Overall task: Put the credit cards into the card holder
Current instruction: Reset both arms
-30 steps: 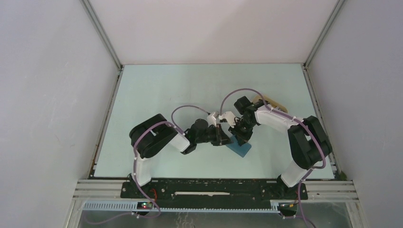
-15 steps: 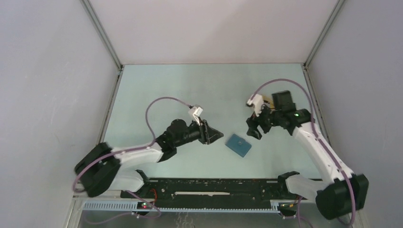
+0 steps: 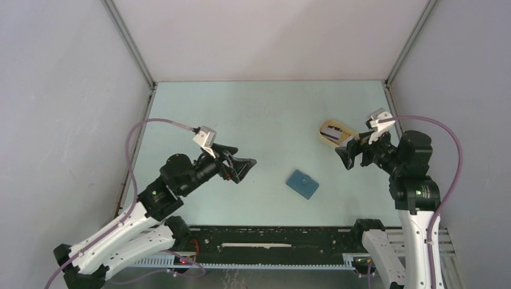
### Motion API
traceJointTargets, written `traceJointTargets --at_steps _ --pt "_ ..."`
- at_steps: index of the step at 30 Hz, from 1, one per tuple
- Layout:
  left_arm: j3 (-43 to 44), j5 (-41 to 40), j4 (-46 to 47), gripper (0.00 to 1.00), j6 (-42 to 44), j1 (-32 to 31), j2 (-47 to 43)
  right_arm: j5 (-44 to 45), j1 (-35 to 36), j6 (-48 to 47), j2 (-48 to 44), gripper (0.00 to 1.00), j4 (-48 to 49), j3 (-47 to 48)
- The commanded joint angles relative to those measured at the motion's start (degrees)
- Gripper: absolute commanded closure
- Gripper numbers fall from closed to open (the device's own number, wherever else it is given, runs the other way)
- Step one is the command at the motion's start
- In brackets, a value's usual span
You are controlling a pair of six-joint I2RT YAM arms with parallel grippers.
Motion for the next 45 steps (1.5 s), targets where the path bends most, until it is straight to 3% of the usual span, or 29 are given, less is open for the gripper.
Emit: traceJointTargets --at_steps 1,5,10,25,45 --pt "4.89 -4.68 -12.49 0.01 2.47 0.2 -3.97 0.9 -0.37 5.51 -1.75 0.0 -1.82 6.36" --pt "5.11 -6.79 -13.74 0.0 2.0 0.18 -9.63 -3.85 -0.52 8.7 -2.79 0.0 -2.62 8.37" --pt "5.41 -7.38 -15.11 0.0 1.89 0.2 -15.76 -1.59 -1.28 16.43 -2.74 0.0 -0.03 9.12" --pt "7.51 -10.17 -24.34 0.0 5.9 0.19 -21.34 -11.78 -4.62 14.85 -2.13 0.0 -0.56 10.53" --pt "4.61 -11.18 -24.88 0.0 6.17 0.17 -24.41 -12.79 -6.61 13.57 -3.93 0.0 -0.25 8.7"
